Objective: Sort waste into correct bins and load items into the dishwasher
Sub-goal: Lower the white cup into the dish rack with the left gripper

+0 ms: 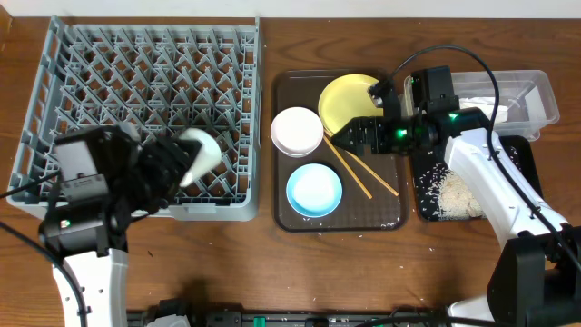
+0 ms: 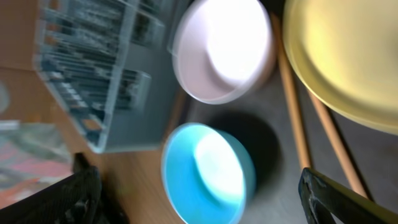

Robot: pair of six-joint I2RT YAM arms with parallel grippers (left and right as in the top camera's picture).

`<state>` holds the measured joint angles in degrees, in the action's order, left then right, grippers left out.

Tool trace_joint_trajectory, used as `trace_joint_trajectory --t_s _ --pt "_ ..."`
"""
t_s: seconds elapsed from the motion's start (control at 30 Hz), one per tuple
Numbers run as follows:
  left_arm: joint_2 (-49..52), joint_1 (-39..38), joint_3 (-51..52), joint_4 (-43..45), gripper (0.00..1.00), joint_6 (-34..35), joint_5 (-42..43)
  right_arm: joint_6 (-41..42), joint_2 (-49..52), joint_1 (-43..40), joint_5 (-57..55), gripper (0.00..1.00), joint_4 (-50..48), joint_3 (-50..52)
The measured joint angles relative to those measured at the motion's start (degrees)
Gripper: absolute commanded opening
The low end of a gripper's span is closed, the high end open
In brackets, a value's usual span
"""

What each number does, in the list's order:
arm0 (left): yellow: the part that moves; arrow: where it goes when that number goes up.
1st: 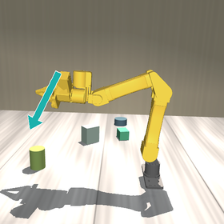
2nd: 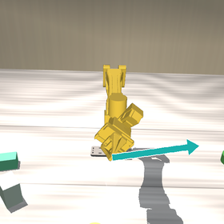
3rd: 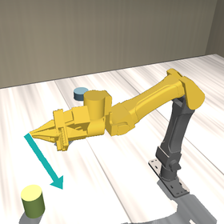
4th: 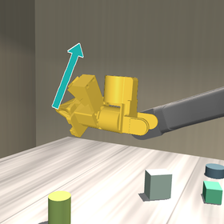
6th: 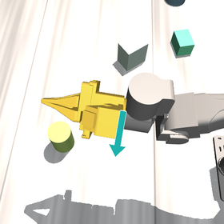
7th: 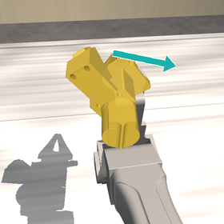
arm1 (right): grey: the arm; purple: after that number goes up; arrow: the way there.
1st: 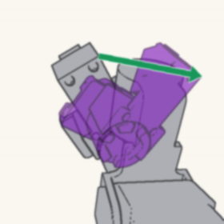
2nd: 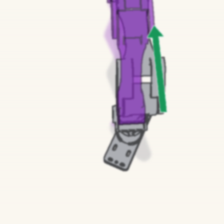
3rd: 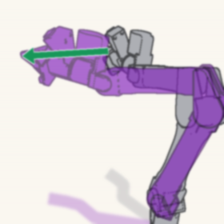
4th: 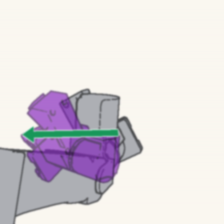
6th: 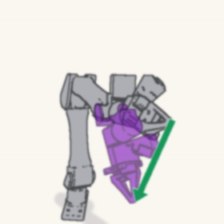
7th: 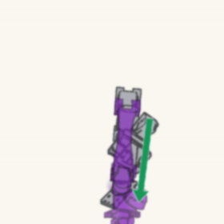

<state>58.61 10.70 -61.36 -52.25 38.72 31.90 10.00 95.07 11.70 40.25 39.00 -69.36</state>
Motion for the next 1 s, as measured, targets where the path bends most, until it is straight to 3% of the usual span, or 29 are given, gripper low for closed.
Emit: trace_joint_trajectory --t_s 0.17,0.4,0.73,1.0 --pt "0.8 -7.3 -0.1 -3.3 0.25 -1.5 -9.8 -0.6 0.0 0.0 -8.9 0.99 9.0 -3.0" --pt "6.2 -15.5 -0.3 -4.0 0.24 -2.0 -19.7 -2.3 -0.5 0.1 -21.7 0.99 22.7 -14.6" --pt "18.9 -18.3 -1.3 -5.6 0.21 -3.4 -23.3 -3.1 -1.2 0.6 -26.0 0.99 25.4 -18.8" --pt "20.8 -18.3 -2.9 -5.7 0.21 -4.6 -23.8 -3.1 -1.2 0.6 -26.2 0.99 25.5 -18.8"
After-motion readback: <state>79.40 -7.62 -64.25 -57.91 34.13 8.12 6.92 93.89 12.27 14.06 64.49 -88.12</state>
